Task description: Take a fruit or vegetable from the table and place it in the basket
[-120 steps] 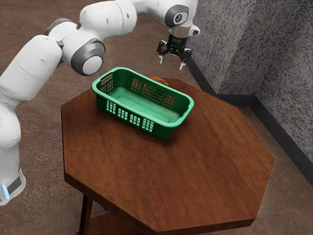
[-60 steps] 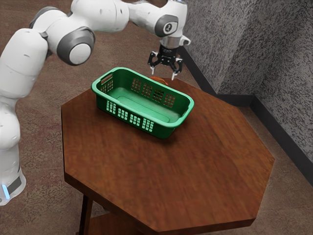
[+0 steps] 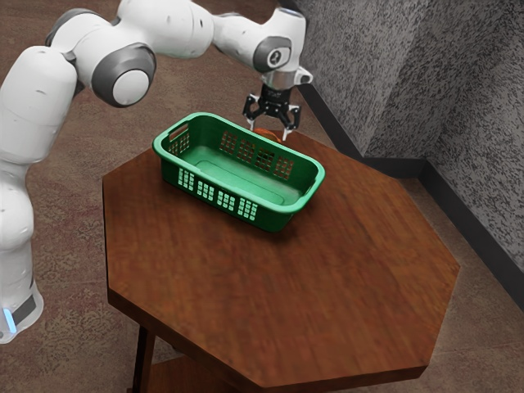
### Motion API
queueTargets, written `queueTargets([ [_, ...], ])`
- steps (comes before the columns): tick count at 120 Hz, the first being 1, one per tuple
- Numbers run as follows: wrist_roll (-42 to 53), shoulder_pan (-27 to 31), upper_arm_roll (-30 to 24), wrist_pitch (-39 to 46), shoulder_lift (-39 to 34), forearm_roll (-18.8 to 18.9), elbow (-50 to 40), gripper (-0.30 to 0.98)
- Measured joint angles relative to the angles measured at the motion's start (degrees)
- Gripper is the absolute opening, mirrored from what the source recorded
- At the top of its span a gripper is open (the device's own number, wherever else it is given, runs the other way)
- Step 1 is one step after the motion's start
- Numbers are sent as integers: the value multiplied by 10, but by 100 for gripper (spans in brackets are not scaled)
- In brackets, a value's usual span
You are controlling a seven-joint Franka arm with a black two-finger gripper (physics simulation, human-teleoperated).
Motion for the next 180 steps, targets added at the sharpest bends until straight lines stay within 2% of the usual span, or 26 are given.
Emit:
queueTargets([
  [102, 14, 0, -2, 37, 26, -4, -24, 68],
  [110, 14, 0, -2, 38, 27, -4, -25, 63],
  [122, 14, 0, -2, 39, 27, -4, -25, 44],
  [137, 7, -2, -4, 36, 26, 1, -25, 34],
  [180, 6, -6, -7, 35, 26, 13, -22, 32],
])
